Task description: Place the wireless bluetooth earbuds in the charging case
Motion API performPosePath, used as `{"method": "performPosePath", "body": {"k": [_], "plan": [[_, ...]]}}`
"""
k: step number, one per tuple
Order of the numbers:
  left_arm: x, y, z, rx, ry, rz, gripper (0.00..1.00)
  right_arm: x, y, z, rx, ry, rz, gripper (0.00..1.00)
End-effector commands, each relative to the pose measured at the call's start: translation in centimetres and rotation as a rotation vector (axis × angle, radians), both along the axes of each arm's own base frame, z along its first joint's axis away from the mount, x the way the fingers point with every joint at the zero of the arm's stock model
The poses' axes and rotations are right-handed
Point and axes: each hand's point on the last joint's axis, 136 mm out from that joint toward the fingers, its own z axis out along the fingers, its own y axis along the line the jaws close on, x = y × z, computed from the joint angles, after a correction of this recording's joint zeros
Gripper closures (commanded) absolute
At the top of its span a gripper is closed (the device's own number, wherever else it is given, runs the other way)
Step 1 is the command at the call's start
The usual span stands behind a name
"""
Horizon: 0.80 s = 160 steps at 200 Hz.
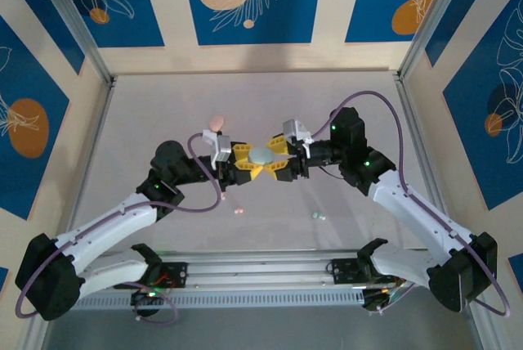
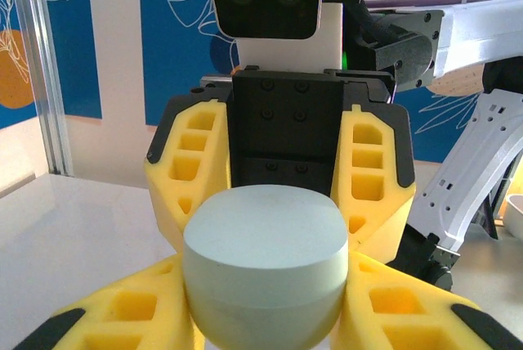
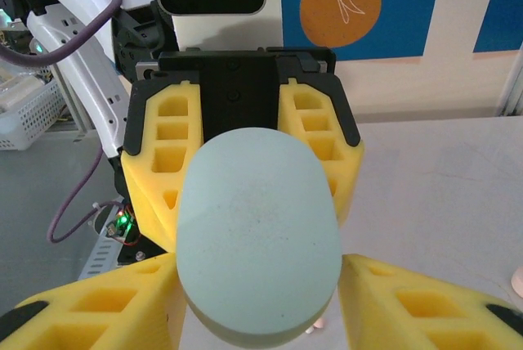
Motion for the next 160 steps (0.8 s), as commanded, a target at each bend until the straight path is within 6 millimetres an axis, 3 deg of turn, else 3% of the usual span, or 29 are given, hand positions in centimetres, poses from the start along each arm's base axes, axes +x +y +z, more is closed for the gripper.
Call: {"method": "performPosePath", "body": {"k": [1, 35, 72, 117, 160], "plan": [[-0.9, 0.01, 1.74, -0.016, -0.058, -0.028, 0.65, -0.07, -0.14, 1.8, 0.034, -0.034, 0.004, 0.46], [-0.83, 0.04, 1.68, -0.013, -0.061, -0.023, 0.65, -0.02, -0.36, 1.91, 0.036, -0.033, -0.002, 0.46], [-0.78, 0.0, 1.73, -0.015, -0.064, -0.023, 0.64, 0.07, -0.31, 1.56, 0.026, -0.017, 0.002, 0.58], [-0.75, -0.08, 1.35, -0.007, -0.053, -0.025, 0.5, -0.11, -0.5, 1.77, 0.041, -0.012, 0.008, 0.65], [-0.8, -0.12, 1.37, -0.008, -0.051, -0.03, 0.48, -0.07, -0.79, 2.03, 0.057, -0.016, 0.001, 0.65]]}}
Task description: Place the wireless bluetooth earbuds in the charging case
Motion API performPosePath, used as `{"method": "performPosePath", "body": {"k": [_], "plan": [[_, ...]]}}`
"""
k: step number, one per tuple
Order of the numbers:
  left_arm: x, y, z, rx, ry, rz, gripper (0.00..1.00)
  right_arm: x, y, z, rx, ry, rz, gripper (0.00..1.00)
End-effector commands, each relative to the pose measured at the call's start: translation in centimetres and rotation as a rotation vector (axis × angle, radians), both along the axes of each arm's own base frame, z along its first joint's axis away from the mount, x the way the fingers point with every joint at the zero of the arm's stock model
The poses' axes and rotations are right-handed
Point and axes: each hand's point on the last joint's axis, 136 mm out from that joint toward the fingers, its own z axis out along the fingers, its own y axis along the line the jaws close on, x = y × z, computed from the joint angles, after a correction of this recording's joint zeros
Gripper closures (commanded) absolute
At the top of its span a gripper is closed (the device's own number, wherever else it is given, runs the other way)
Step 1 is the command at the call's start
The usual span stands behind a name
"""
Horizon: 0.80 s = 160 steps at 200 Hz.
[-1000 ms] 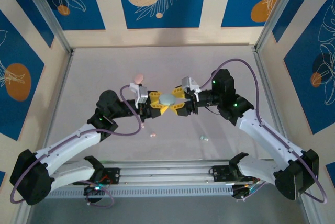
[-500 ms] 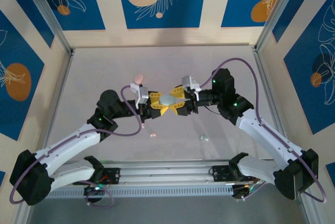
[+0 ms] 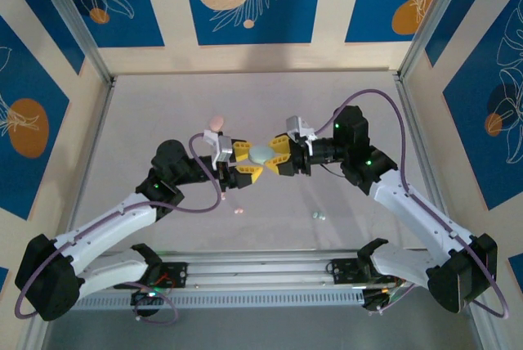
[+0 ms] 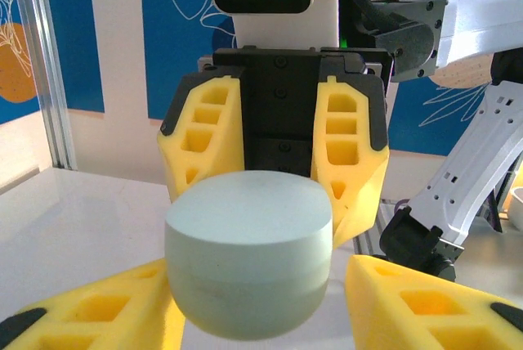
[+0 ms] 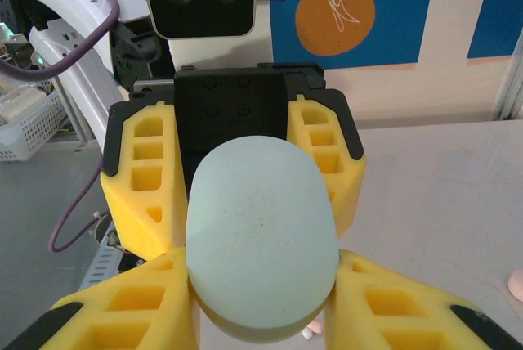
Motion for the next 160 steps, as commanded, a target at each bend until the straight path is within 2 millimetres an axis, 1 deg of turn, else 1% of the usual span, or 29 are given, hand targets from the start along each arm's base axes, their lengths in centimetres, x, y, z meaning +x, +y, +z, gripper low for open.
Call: {"method": "performPosePath", "body": {"k": [1, 44, 60, 90, 124, 143, 160], "plan": [[-0.8, -0.1, 1.7, -0.029, -0.047, -0.036, 0.48, -0.4, -0.4, 1.3, 0.031, -0.027, 0.008, 0.65], [-0.8, 0.0, 2.5, -0.057, -0.05, -0.034, 0.46, -0.6, -0.4, 1.0, 0.027, -0.023, 0.016, 0.65], [-0.8, 0.0, 2.6, -0.065, -0.047, -0.031, 0.44, -0.6, -0.4, 1.0, 0.026, -0.025, 0.017, 0.65], [-0.7, 0.0, 2.8, -0.074, -0.044, -0.031, 0.44, -0.7, -0.3, 0.8, 0.025, -0.028, 0.024, 0.65], [-0.7, -0.2, 2.7, -0.071, -0.035, -0.039, 0.45, -0.8, -0.3, 0.9, 0.027, -0.03, 0.027, 0.65], [-0.6, -0.2, 2.6, -0.069, -0.033, -0.038, 0.49, -0.8, -0.2, 0.9, 0.027, -0.035, 0.026, 0.65], [-0.5, -0.2, 2.7, -0.072, -0.031, -0.039, 0.5, -0.8, -0.2, 0.9, 0.024, -0.036, 0.025, 0.65]]}}
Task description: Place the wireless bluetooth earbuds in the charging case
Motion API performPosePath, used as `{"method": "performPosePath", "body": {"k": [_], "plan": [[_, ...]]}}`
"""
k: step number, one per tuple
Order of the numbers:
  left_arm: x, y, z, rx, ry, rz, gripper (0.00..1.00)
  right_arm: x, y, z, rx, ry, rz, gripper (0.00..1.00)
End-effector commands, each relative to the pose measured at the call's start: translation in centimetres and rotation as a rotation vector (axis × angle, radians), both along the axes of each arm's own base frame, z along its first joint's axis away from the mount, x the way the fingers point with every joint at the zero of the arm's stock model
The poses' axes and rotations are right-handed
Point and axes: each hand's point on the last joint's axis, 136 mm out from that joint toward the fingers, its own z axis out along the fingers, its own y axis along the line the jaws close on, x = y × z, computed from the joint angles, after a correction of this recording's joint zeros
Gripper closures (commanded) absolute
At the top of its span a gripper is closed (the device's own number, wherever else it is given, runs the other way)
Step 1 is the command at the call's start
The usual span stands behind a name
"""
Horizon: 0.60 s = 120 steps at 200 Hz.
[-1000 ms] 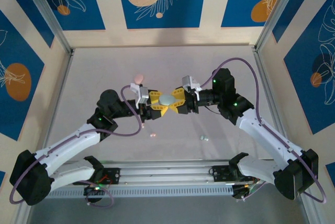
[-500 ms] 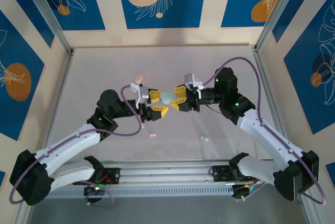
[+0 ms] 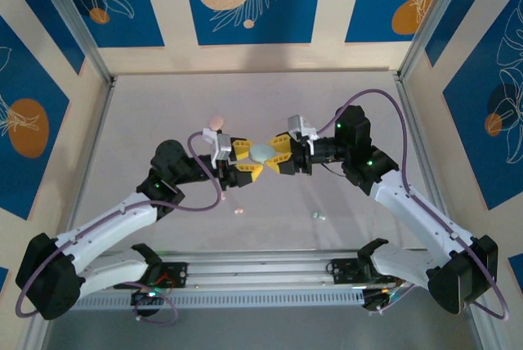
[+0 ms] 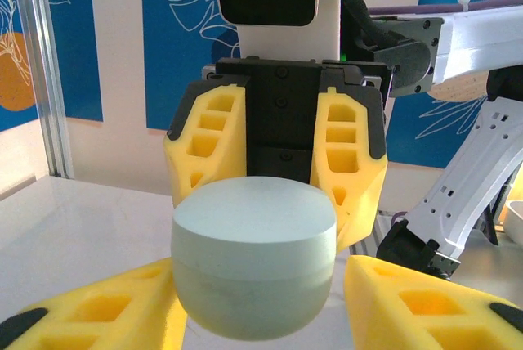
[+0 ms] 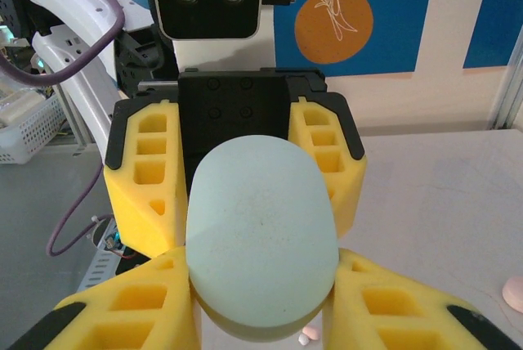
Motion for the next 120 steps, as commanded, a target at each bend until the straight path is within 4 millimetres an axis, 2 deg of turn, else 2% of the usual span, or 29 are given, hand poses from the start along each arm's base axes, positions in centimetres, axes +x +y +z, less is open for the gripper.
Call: {"method": "performPosePath", "body": {"k": [1, 120], "plan": [[-0.63, -0.18, 2.01, -0.043, -0.04, -0.035, 0.5, -0.77, -0.1, 0.43, 0.013, -0.022, 0.024, 0.65], [-0.6, -0.28, 2.01, -0.046, -0.037, -0.037, 0.49, -0.55, -0.04, -0.03, 0.002, -0.035, 0.015, 0.65]]}}
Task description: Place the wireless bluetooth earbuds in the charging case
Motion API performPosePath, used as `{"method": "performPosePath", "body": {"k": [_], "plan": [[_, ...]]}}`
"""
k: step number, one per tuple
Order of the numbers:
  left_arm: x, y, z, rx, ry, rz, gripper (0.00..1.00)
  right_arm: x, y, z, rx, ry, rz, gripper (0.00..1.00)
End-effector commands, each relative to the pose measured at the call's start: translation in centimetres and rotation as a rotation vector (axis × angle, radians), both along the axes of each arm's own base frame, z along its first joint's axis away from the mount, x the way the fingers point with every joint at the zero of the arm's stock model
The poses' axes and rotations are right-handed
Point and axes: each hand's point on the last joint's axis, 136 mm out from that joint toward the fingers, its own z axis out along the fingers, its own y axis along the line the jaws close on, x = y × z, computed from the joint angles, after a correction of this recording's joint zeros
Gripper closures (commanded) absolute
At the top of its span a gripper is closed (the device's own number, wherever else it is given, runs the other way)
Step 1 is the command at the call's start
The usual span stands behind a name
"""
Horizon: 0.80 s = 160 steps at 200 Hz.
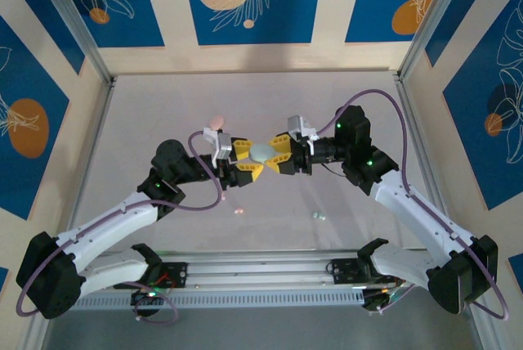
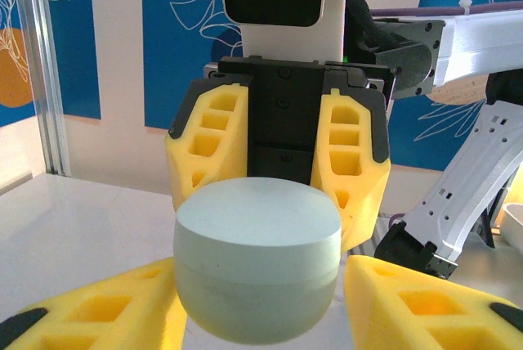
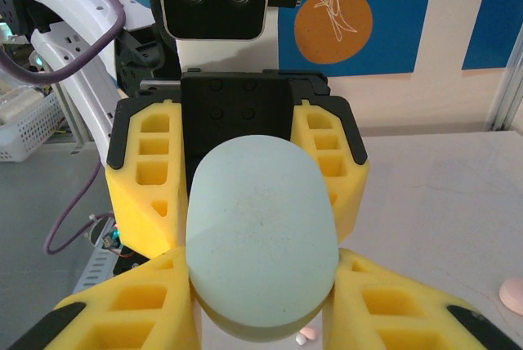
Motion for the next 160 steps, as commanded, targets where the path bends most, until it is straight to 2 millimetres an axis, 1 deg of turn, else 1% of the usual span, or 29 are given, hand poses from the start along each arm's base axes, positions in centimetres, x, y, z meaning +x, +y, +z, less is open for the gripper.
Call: {"method": "performPosePath", "body": {"k": [1, 66, 103, 130, 152, 160], "plan": [[-0.69, -0.2, 2.02, -0.043, -0.052, -0.035, 0.49, -0.55, -0.05, -0.01, 0.002, -0.023, 0.014, 0.65], [-0.77, -0.22, 2.02, -0.043, -0.049, -0.041, 0.45, -0.56, 0.04, -0.09, -0.003, -0.035, 0.014, 0.65], [-0.73, -0.23, 2.04, -0.044, -0.048, -0.041, 0.46, -0.65, 0.13, -0.21, -0.005, -0.03, 0.017, 0.65], [-0.75, -0.24, 2.0, -0.044, -0.046, -0.042, 0.43, -0.66, 0.15, -0.25, -0.007, -0.034, 0.017, 0.65], [-0.74, -0.19, 2.02, -0.046, -0.045, -0.039, 0.43, -0.66, 0.16, -0.34, -0.01, -0.037, 0.019, 0.65], [-0.77, -0.2, 2.04, -0.046, -0.045, -0.041, 0.45, -0.61, 0.16, -0.38, -0.01, -0.038, 0.017, 0.65]]}}
